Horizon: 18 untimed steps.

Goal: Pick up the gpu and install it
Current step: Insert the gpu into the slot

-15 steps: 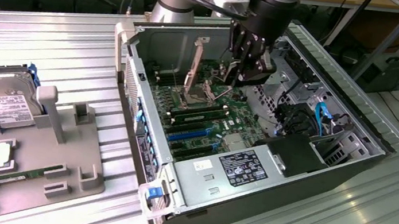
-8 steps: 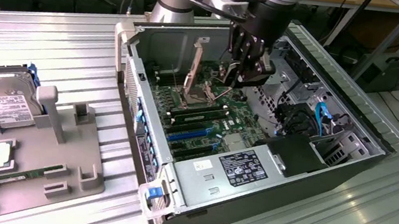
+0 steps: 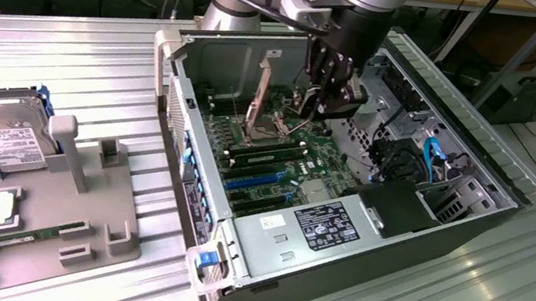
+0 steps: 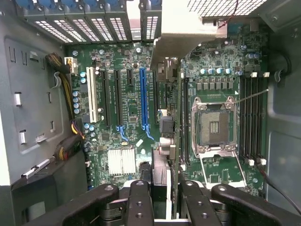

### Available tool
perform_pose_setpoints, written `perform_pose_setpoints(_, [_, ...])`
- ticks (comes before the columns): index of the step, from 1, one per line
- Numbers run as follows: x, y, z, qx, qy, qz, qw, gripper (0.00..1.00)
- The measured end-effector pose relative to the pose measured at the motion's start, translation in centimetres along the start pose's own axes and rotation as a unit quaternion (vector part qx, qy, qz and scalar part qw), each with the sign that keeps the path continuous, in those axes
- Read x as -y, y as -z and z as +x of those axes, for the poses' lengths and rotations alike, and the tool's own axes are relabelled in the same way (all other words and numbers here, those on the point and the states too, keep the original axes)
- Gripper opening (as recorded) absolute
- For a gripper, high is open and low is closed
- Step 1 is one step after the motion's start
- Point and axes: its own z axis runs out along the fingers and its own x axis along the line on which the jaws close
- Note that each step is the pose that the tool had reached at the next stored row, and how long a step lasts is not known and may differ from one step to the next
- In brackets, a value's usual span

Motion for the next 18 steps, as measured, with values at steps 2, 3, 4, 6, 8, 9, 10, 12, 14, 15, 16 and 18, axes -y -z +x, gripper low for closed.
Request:
perform_pose_setpoints(2, [-0.01,-0.25,0.00,0.0000,0.000,0.0000,1.0000,0.28])
perform_pose_setpoints(3, [-0.01,-0.32,0.01,0.0000,0.000,0.0000,1.0000,0.28])
perform_pose_setpoints(4, [-0.01,-0.38,0.01,0.0000,0.000,0.0000,1.0000,0.28])
perform_pose_setpoints(6, [-0.02,-0.55,0.01,0.0000,0.000,0.0000,1.0000,0.28])
perform_pose_setpoints(8, [-0.02,-0.67,0.01,0.0000,0.000,0.0000,1.0000,0.28])
perform_pose_setpoints(9, [-0.02,-0.71,0.01,-0.0001,0.000,0.0000,1.0000,0.28])
perform_pose_setpoints(10, [-0.02,-0.75,0.01,-0.0001,0.000,0.0000,1.0000,0.28])
perform_pose_setpoints(12, [-0.02,-0.82,0.02,0.0000,0.000,0.0000,1.0000,0.28])
perform_pose_setpoints(14, [-0.03,-0.87,0.02,0.0005,0.000,0.0000,1.0000,0.28])
perform_pose_setpoints(15, [-0.03,-0.91,0.02,0.0008,0.001,-0.0001,1.0000,0.28])
perform_pose_setpoints(16, [-0.04,-0.93,0.02,0.0013,0.003,-0.0001,1.0000,0.28])
perform_pose_setpoints(18, [-0.04,-0.98,0.02,0.0023,0.010,-0.0003,0.9999,0.28])
